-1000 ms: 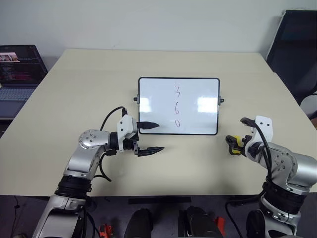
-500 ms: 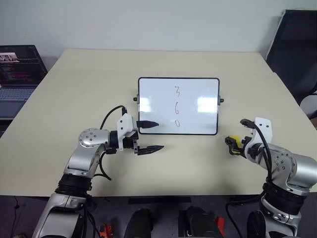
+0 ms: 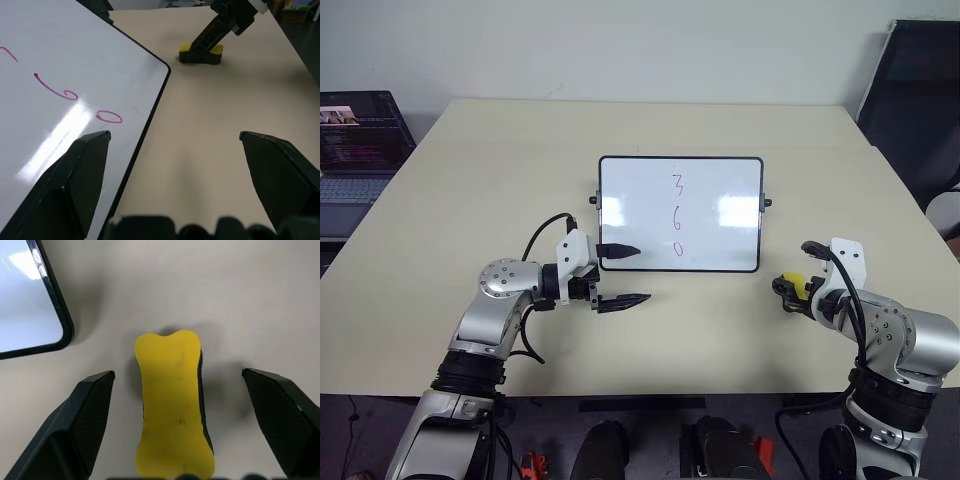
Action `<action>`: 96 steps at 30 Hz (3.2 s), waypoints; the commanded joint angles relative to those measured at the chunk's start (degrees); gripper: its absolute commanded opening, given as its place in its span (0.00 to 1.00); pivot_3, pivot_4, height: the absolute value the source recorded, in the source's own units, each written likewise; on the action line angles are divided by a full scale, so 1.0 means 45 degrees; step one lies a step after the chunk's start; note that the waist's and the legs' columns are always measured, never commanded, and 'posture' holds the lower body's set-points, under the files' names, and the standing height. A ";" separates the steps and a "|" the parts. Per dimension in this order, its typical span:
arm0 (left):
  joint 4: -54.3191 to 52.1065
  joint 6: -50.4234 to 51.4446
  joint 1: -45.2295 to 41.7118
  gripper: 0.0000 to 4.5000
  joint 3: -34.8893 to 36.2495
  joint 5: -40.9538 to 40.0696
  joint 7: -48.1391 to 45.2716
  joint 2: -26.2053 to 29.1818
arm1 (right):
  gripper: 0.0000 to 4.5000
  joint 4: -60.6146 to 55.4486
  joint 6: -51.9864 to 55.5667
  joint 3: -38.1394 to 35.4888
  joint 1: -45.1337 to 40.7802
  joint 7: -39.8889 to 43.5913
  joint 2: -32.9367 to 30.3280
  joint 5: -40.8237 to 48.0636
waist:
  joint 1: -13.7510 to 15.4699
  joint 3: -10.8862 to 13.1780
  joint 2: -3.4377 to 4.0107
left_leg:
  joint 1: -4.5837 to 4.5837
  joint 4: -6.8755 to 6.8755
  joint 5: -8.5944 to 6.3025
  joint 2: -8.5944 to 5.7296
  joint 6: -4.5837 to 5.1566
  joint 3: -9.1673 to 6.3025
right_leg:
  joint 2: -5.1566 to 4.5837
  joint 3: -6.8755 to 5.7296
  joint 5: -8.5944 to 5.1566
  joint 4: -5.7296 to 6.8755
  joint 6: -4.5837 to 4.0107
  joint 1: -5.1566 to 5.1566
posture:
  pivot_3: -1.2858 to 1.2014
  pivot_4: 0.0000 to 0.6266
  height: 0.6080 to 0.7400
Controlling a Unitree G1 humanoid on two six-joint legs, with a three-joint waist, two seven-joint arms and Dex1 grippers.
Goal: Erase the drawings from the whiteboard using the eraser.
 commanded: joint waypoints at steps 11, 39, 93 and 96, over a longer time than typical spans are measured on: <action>-0.0278 -0.0299 -0.0152 1.00 0.0228 -0.0062 -0.0032 0.0074 | 0.94 -0.0282 -0.0071 -0.0114 -0.0020 0.0047 -0.0155 -0.0006 | 0.0002 0.0000 0.0000 | 0.0000 0.0000 0.0000 0.0000 0.0000 -0.0001 | 0.0000 0.0000 0.0000 0.0001 0.0000 0.0000 | 0.52 0.24 1.00; -0.0046 -0.0439 -0.0282 1.00 0.0155 -0.0016 -0.0040 -0.0025 | 0.97 -0.0695 0.0069 0.1017 0.0075 0.0198 -0.1128 -0.0087 | 0.0005 0.0000 0.0000 | 0.0000 0.0003 0.0000 -0.0001 0.0000 -0.0001 | 0.0001 0.0001 0.0001 0.0002 0.0000 0.0000 | 0.52 0.24 1.00; 0.0005 -0.0576 -0.0277 1.00 0.0153 0.0061 -0.0010 -0.0104 | 0.97 -0.0845 -0.1733 0.0483 -0.0640 -0.0037 -0.0892 -0.0485 | -0.0013 -0.0002 0.0002 | -0.0003 0.0006 0.0000 -0.0004 0.0000 -0.0001 | 0.0002 -0.0003 0.0003 0.0013 0.0001 -0.0003 | 0.52 0.24 1.00; 0.0049 -0.0575 -0.0333 1.00 0.0124 0.0074 -0.0017 -0.0136 | 0.97 -0.0855 -0.2486 0.0126 -0.0749 -0.0310 -0.0437 -0.0527 | -0.0013 -0.0002 0.0002 | -0.0003 0.0005 0.0000 -0.0002 0.0000 0.0000 | 0.0003 -0.0004 0.0003 0.0012 0.0001 -0.0003 | 0.52 0.24 1.00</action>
